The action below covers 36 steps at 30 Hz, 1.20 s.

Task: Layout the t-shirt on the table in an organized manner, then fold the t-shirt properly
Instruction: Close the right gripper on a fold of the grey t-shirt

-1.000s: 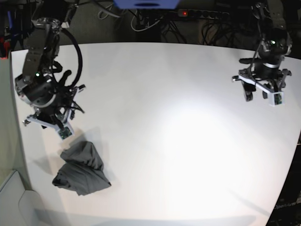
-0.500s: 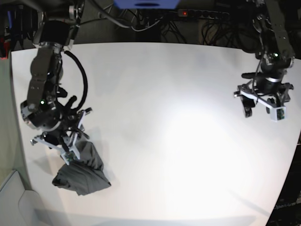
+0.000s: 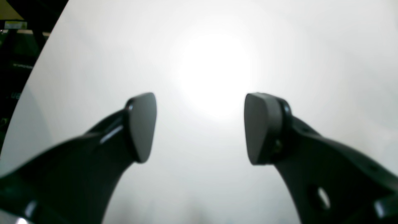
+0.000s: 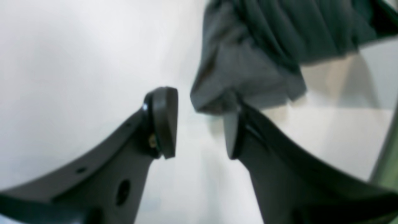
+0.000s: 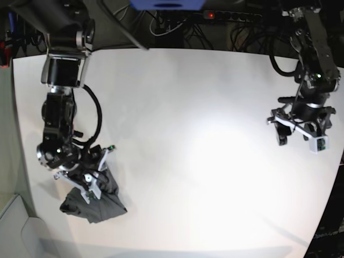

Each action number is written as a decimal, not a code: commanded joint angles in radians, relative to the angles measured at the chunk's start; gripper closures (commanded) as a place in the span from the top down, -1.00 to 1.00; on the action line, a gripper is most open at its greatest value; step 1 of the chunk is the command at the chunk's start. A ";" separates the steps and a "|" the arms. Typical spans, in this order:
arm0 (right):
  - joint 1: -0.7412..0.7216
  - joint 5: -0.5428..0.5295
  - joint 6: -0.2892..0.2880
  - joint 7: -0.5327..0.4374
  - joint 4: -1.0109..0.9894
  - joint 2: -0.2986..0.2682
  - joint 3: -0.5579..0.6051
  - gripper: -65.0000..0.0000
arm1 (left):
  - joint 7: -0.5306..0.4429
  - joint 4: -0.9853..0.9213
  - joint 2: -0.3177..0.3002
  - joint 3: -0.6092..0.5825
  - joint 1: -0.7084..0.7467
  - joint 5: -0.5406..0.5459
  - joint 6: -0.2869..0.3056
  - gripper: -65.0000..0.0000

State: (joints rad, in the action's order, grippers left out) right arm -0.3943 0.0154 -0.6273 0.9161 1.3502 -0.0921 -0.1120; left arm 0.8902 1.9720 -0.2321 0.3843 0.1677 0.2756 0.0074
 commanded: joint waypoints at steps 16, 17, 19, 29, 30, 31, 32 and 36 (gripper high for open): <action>-0.205 0.245 0.008 -0.427 -0.478 -0.005 -0.010 -0.23 | -0.019 0.016 -0.010 0.005 -0.012 0.001 -0.001 0.32; -0.210 0.249 0.008 -0.437 -0.499 -0.010 -0.010 -0.23 | -0.019 0.016 -0.010 0.005 -0.012 0.001 -0.001 0.32; -0.222 0.249 0.045 -0.457 -0.539 -0.013 -0.010 -0.23 | -0.019 0.016 -0.010 0.005 -0.013 0.001 -0.001 0.32; -0.213 0.251 0.157 -0.546 -0.588 -0.011 -0.008 -0.22 | -0.019 0.014 -0.008 0.005 -0.013 0.000 -0.001 0.32; -0.210 0.251 0.157 -0.546 -0.588 -0.011 -0.008 -0.22 | -0.019 0.014 -0.008 0.005 -0.012 0.001 -0.001 0.32; -0.202 0.251 0.157 -0.546 -0.590 -0.010 -0.008 -0.22 | -0.019 0.014 -0.008 0.005 -0.012 0.001 -0.001 0.32; -0.191 0.251 0.157 -0.546 -0.590 -0.010 -0.008 -0.23 | -0.019 0.014 -0.008 0.005 -0.012 0.001 -0.001 0.32; -0.145 0.252 0.157 -0.544 -0.590 -0.008 -0.004 -0.25 | -0.019 0.014 -0.006 0.005 -0.007 0.001 -0.001 0.32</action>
State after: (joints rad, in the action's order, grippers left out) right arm -0.5217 0.2680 -0.4660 0.3481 0.7517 -0.0990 -0.1165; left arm 0.8902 1.9709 -0.2295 0.3851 0.1692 0.2745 0.0071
